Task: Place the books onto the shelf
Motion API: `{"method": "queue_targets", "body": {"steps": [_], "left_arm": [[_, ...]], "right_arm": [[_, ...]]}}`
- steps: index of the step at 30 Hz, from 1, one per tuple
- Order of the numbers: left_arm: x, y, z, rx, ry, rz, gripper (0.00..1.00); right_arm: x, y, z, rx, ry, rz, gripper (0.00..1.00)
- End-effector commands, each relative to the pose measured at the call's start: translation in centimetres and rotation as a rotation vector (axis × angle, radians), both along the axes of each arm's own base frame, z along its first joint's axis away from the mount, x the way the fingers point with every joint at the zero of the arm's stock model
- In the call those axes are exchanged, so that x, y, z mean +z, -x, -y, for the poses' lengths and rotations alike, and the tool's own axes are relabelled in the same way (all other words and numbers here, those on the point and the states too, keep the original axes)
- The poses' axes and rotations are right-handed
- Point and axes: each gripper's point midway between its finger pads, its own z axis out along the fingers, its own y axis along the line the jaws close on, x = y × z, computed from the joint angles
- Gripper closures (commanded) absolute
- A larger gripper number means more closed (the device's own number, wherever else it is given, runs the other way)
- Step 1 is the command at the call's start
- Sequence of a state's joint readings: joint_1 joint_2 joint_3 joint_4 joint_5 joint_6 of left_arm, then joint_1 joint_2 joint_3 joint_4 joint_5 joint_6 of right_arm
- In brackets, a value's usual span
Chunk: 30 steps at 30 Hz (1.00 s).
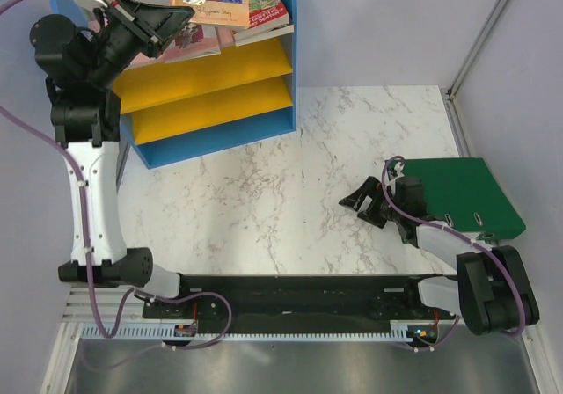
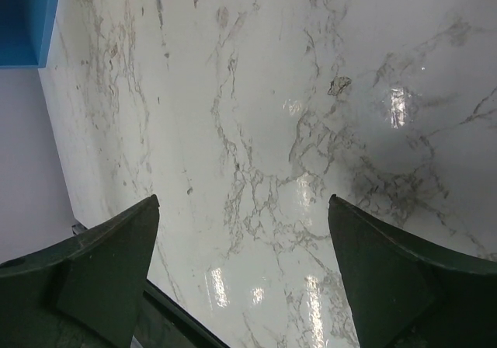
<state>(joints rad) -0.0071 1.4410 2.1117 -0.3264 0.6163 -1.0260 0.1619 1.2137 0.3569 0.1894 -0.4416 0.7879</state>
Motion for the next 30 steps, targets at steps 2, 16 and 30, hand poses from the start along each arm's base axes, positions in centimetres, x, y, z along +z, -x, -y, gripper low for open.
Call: {"method": "queue_targets", "body": {"steps": [2,16,30], "left_arm": [[-2.0,-4.5,-2.5,-0.066,0.108,-0.138,0.98],[-4.6,-10.2,-6.7,-0.029,0.193,-0.235,0.98],[-8.8,-12.7,-8.0,0.048,0.203,-0.309,0.98]], "right_arm": [[0.9,-1.2,-0.3,0.014,0.007,0.063,0.04],[0.5,-1.1,-0.6,0.026,-0.004,0.047,0.02],[0.4,-1.0,-0.7,0.029,-0.006,0.045,0.02]]}}
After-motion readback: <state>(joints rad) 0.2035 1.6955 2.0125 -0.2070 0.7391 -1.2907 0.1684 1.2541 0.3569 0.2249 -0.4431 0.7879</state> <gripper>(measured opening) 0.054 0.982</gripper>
